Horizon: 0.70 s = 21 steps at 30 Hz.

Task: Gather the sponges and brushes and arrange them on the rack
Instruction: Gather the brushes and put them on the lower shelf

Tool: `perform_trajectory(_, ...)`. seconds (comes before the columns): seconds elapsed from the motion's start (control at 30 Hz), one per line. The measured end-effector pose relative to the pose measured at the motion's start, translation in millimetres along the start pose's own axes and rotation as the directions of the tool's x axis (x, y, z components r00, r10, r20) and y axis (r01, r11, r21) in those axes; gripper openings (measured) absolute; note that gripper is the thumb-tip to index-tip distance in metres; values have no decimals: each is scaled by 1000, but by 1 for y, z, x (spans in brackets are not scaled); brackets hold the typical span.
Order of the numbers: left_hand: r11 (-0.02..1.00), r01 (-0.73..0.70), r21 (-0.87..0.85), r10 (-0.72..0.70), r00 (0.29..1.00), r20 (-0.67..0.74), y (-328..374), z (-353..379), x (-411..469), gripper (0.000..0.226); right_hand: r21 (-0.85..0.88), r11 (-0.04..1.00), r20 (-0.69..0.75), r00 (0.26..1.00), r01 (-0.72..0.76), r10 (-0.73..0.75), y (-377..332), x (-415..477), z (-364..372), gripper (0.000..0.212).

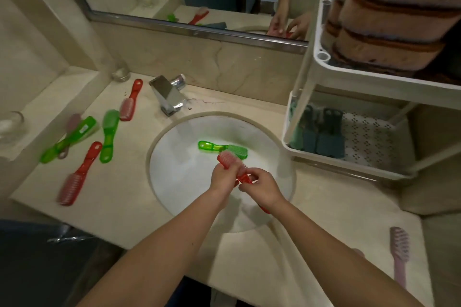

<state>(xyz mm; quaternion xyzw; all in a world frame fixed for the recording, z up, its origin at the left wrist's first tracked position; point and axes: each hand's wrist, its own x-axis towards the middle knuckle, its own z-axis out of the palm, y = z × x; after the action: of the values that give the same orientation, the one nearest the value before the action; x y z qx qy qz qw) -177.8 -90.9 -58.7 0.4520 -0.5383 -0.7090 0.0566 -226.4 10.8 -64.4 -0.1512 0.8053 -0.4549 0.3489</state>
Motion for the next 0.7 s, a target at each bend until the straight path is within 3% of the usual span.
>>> perform_trajectory(0.1,998,-35,-48,33,998,-49,9,-33,16,25,104,994,43,998,-39,35,-21,12,28,26)
perform_trajectory(0.33,988,-103,-116,63,950,-305,41,-128,56,14,142,989,132,991,-51,33,-86,52,112,14)
perform_trajectory(0.47,979,-171,-115,99,880,-464,54,-193,74,18,150,989,147,989,-15,-7,-119,80,166,25)
perform_trajectory(0.7,966,-226,-128,82,733,-675,51,-300,88,39,45,991,275,953,122,-130,-156,108,267,23)
